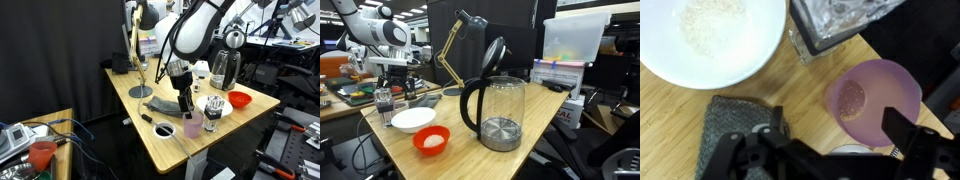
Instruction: Move the cup to the left
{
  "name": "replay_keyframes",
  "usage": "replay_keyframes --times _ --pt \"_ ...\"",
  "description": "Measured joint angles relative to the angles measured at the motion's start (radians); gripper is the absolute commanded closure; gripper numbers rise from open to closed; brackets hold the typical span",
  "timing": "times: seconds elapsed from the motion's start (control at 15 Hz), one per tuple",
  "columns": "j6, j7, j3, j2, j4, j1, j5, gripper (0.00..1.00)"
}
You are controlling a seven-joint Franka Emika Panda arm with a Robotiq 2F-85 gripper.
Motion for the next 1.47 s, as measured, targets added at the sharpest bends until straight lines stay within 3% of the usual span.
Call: replay_keyframes --times 0.13,0.67,0.8,1.13,1.47 --pt "0.000 0.000 0.000 0.008 0.000 0.000 0.001 0.32" --pt "0.000 0.001 -0.005 0.038 0.016 -0.022 0.006 0.89" --pt "0.000 0.002 -0.005 0.039 0.023 -0.024 0.010 0.99" --pt "0.000 0.001 -0.003 0.031 0.038 -0.025 0.039 0.99" --pt "-0.010 0.015 -0.001 -0.099 0.033 -0.030 0.087 0.99"
